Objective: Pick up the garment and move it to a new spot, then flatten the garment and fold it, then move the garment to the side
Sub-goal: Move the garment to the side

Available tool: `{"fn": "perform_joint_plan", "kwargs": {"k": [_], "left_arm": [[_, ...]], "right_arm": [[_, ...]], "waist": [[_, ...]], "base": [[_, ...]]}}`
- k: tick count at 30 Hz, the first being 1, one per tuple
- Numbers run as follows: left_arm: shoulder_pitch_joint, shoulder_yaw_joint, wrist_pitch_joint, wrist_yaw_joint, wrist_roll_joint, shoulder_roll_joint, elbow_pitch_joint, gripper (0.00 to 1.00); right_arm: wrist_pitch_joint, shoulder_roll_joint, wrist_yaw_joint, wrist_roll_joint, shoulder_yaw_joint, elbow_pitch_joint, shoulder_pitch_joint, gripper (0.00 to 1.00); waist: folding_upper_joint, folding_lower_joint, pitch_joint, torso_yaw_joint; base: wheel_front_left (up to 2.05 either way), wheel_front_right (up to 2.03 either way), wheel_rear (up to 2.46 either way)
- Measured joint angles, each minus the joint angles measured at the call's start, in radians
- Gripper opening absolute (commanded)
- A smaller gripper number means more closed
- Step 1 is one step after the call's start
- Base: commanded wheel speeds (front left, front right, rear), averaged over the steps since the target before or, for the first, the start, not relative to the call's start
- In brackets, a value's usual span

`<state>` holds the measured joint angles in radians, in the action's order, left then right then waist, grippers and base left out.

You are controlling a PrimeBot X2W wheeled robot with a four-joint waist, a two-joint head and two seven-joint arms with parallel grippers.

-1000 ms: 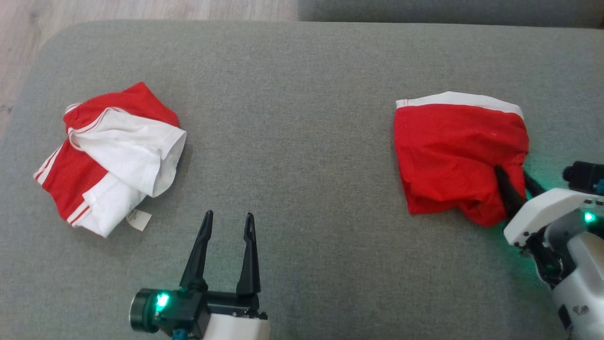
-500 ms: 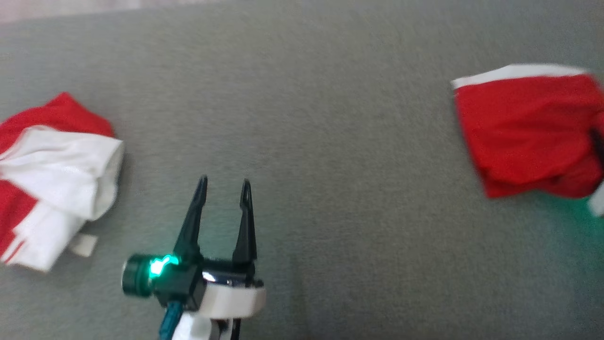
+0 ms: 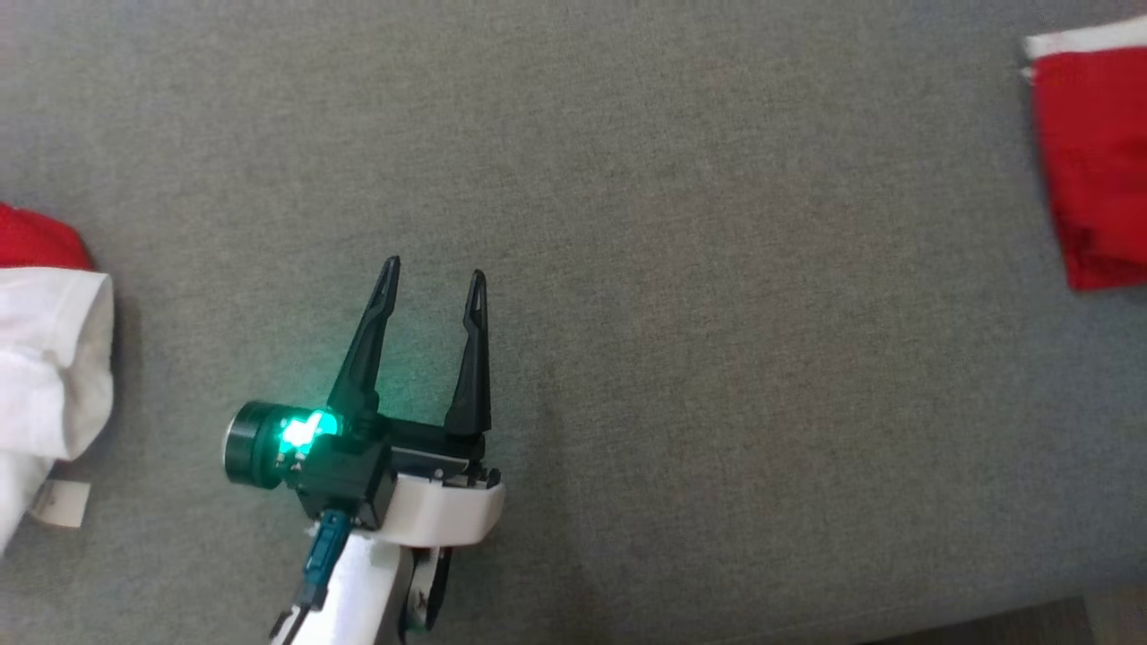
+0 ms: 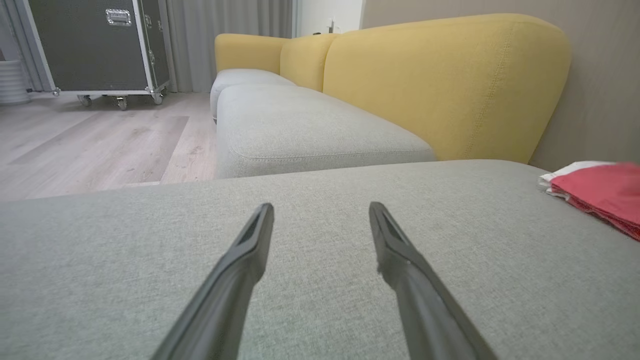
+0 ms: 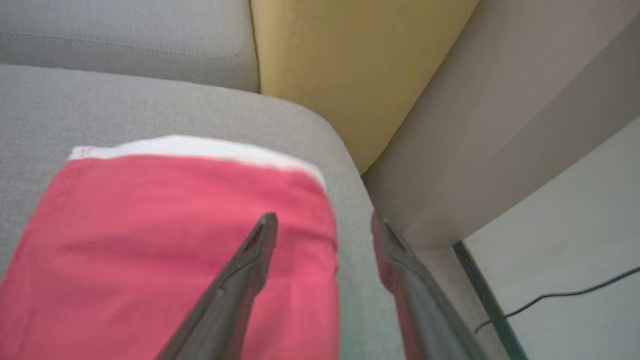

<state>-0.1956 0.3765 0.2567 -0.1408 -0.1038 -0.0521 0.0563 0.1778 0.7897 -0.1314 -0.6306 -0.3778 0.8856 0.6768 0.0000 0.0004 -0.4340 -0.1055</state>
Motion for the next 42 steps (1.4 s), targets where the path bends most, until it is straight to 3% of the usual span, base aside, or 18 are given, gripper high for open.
{"fn": "perform_joint_plan", "kwargs": {"k": [4, 7, 13, 19, 22, 26, 29, 34, 42], "left_arm": [[0.003, 0.005, 0.0, 0.0, -0.001, 0.0, 0.005, 1.0], [0.026, 0.007, 0.0, -0.004, -0.015, 0.0, 0.006, 1.0], [0.124, -0.001, 0.0, -0.032, -0.094, 0.0, 0.013, 1.0], [0.22, -0.023, 0.0, -0.036, -0.119, 0.0, 0.037, 1.0], [0.293, -0.058, 0.0, -0.036, -0.116, 0.0, 0.027, 1.0], [0.344, -0.09, 0.0, -0.033, -0.102, -0.001, -0.008, 1.0], [0.376, -0.097, 0.0, -0.002, -0.054, -0.001, -0.027, 1.0], [0.458, -0.141, 0.0, 0.028, -0.048, -0.003, -0.03, 1.0], [0.479, -0.156, 0.0, 0.061, -0.029, -0.004, -0.009, 1.0]], "right_arm": [[0.065, -0.035, 0.0, 0.127, 0.051, 0.071, 0.037, 1.0], [0.07, -0.105, 0.0, 0.22, 0.106, 0.066, 0.029, 1.0], [0.072, -0.319, 0.0, 0.282, 0.156, -0.131, -0.168, 1.0], [0.072, -0.456, 0.0, 0.278, 0.132, -0.309, -0.447, 1.0], [0.072, -0.536, 0.0, 0.288, 0.168, -0.477, -0.593, 1.0], [0.072, -0.599, 0.0, 0.345, 0.25, -0.657, -0.73, 1.0], [0.073, -0.652, 0.0, 0.378, 0.303, -0.753, -0.838, 1.0], [0.073, -0.687, 0.0, 0.427, 0.332, -0.784, -0.992, 1.0], [0.073, -0.709, 0.0, 0.448, 0.337, -0.794, -1.006, 1.0]], "waist": [[0.0, -0.0004, 0.036, 0.01], [0.0, -0.0005, 0.079, 0.025], [0.0001, -0.0005, 0.191, 0.064], [0.0001, -0.0007, 0.318, 0.119], [0.0001, -0.0008, 0.397, 0.161], [0.0001, -0.0006, 0.457, 0.194], [0.0001, -0.0006, 0.499, 0.208], [0.0001, -0.0006, 0.557, 0.217], [0.0001, -0.0004, 0.59, 0.206]], "base": [[0.0, 0.0, 0.0], [0.0, 0.0, 0.0], [0.0, 0.0, 0.0], [0.0, 0.0, 0.0], [0.0, 0.0, 0.0], [0.0, 0.0, 0.0], [0.0, 0.0, 0.0], [0.0, 0.0, 0.0], [0.0, 0.0, 0.0]]}}
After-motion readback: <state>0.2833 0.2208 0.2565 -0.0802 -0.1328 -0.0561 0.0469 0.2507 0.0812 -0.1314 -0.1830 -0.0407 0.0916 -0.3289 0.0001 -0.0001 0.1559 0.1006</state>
